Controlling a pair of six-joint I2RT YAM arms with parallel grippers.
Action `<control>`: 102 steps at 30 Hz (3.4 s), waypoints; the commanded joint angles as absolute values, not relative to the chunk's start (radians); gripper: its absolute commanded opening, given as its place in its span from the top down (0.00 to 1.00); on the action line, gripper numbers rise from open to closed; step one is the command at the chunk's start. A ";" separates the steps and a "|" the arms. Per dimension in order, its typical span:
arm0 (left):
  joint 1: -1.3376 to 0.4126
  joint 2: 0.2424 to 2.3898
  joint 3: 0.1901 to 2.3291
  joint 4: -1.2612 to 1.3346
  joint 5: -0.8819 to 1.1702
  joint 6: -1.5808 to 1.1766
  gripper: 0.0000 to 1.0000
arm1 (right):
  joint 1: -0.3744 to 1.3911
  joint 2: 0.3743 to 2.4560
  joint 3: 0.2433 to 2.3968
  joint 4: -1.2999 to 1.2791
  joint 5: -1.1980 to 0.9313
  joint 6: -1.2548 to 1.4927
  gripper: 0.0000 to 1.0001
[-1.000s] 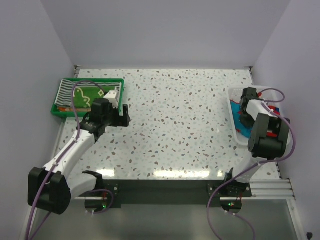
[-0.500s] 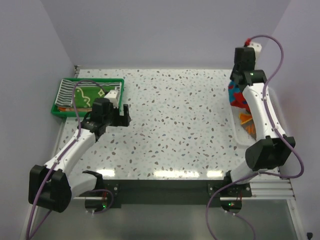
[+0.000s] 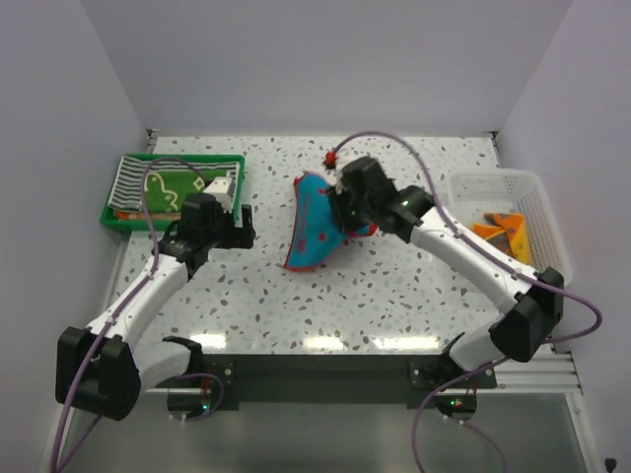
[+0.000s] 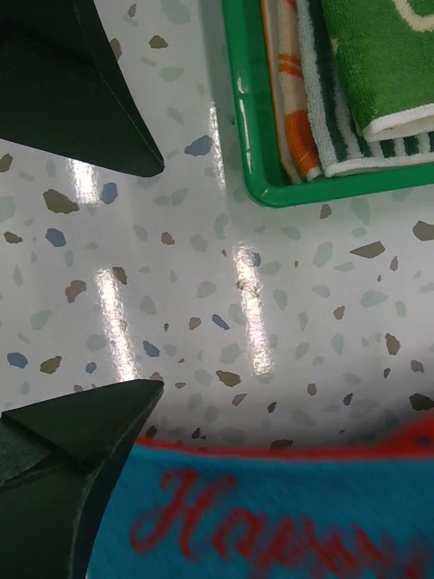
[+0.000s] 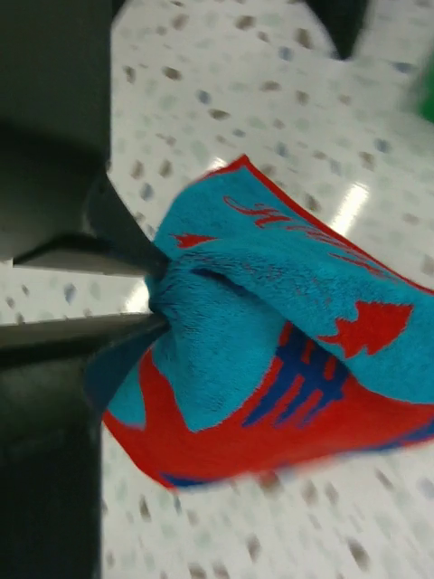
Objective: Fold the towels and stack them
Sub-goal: Move the towel to the center of the board, then flatten out the crumpled towel
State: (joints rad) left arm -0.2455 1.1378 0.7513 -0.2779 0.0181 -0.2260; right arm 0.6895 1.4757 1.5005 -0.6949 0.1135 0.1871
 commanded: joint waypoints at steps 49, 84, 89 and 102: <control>-0.439 1.241 0.393 -0.315 0.406 -0.903 0.59 | 0.445 2.221 1.603 -0.411 -0.002 0.333 0.65; -0.430 2.138 1.883 -0.450 -0.041 0.021 0.49 | 0.253 2.123 1.767 -0.565 0.009 -0.037 0.61; -0.391 2.298 2.031 -0.407 -0.011 0.015 0.51 | 0.253 2.155 1.766 -0.529 0.055 -0.008 0.66; -0.371 2.453 2.029 -0.180 0.095 -0.169 0.46 | 0.252 2.221 1.799 -0.476 0.109 0.113 0.66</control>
State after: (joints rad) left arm -0.3698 2.4378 2.0068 -0.2916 0.0631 -0.1131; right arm 0.2543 2.2063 1.7584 -0.5156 0.0868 0.0746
